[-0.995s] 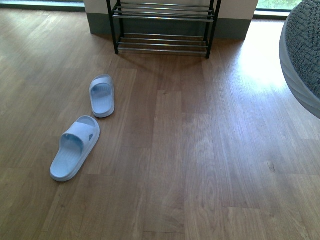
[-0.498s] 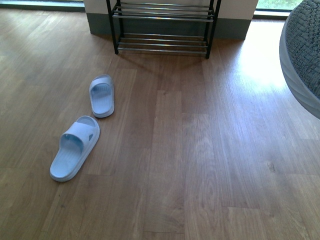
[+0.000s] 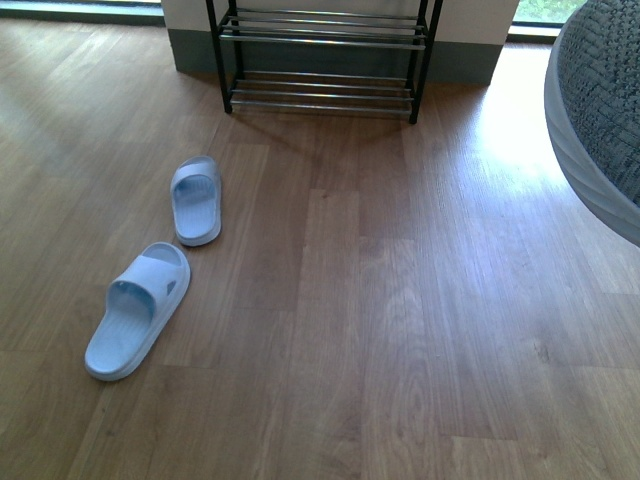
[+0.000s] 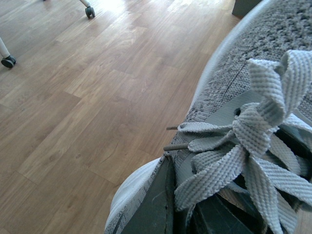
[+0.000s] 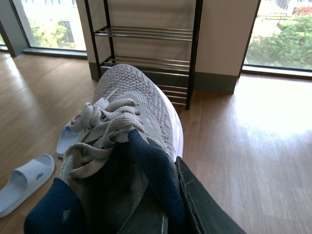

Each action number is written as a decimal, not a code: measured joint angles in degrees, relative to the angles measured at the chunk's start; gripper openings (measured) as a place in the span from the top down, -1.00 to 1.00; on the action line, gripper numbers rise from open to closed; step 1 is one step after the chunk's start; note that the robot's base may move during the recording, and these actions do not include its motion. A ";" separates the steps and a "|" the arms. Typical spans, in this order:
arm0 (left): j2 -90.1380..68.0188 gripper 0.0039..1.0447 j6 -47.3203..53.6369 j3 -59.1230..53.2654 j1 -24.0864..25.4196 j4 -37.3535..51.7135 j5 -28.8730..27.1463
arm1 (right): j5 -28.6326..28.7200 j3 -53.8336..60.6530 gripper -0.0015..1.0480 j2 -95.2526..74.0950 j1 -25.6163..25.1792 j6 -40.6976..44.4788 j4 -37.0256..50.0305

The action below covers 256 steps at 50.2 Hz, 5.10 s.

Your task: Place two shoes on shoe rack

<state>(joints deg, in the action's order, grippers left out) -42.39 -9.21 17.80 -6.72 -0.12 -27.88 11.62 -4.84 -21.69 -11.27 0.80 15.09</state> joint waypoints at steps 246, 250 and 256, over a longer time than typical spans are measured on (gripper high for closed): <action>0.00 0.97 0.02 -0.22 -0.07 0.00 0.46 | -0.48 0.22 0.97 -0.04 0.00 0.02 0.00; 0.02 0.97 0.02 -0.22 -0.11 0.00 0.59 | -0.90 0.22 0.97 -0.04 0.00 0.00 0.00; -0.02 0.97 0.00 -0.20 -0.20 0.00 0.98 | -1.16 0.22 0.97 -0.04 -0.04 0.02 0.00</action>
<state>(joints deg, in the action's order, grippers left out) -42.41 -9.21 17.61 -6.92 -0.12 -26.89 10.46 -4.62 -21.74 -11.31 0.82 15.09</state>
